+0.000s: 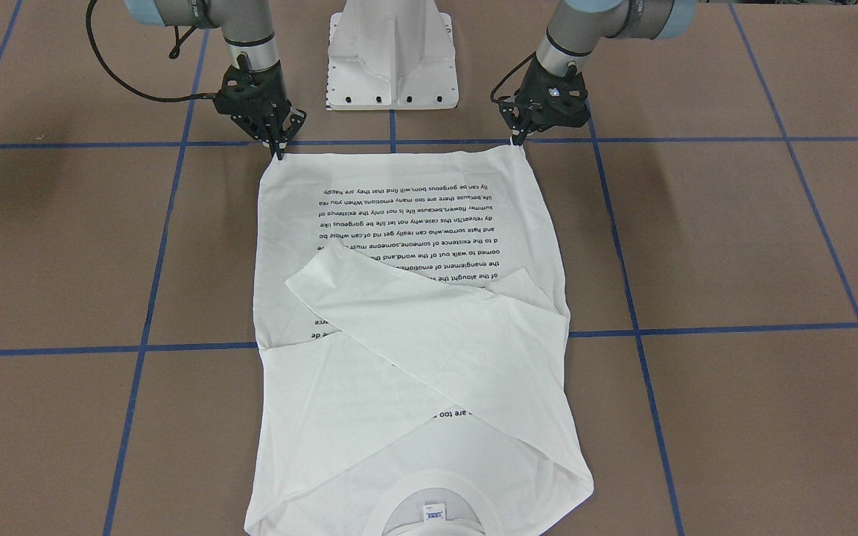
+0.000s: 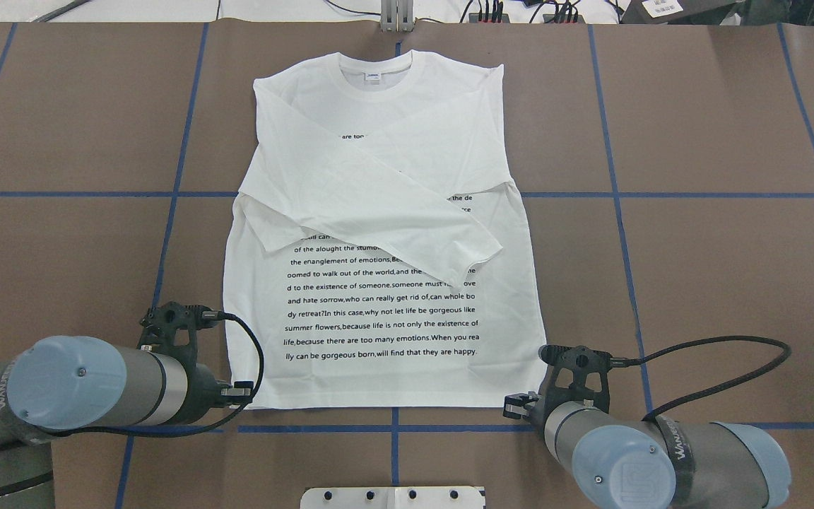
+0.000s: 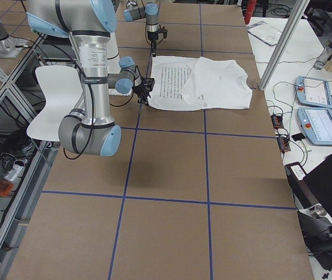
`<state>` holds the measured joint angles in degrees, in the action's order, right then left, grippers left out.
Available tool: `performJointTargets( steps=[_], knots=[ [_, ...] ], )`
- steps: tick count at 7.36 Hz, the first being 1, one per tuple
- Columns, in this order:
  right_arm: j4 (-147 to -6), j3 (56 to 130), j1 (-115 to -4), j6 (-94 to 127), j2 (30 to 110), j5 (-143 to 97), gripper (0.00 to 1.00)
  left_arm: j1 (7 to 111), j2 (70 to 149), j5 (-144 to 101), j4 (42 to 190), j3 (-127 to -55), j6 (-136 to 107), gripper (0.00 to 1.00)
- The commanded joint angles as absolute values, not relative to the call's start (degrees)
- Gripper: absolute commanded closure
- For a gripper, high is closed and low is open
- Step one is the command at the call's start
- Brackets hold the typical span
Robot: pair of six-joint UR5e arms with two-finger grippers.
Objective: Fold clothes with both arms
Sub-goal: 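Lift the hem corners with both grippers and pull them upward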
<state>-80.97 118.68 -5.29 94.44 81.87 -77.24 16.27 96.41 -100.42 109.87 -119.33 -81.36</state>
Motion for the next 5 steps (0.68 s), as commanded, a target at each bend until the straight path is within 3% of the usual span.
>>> performJointTargets(
  steps=[1, 3, 5],
  knots=[
    [-86.2, 126.3, -5.9, 94.4, 83.3, -78.1, 1.0, 16.4, 96.2, -104.7, 109.2, -123.5, -81.3, 1.0],
    [-106.0, 143.7, -3.4, 95.4, 82.6, -85.0, 1.0, 16.3, 96.2, -108.7, 101.0, -133.4, -81.3, 1.0],
    [-111.6, 150.3, -1.8, 96.8, 81.0, -85.4, 1.0, 17.0, 98.7, -114.9, 84.8, -146.2, -81.3, 1.0]
  ],
)
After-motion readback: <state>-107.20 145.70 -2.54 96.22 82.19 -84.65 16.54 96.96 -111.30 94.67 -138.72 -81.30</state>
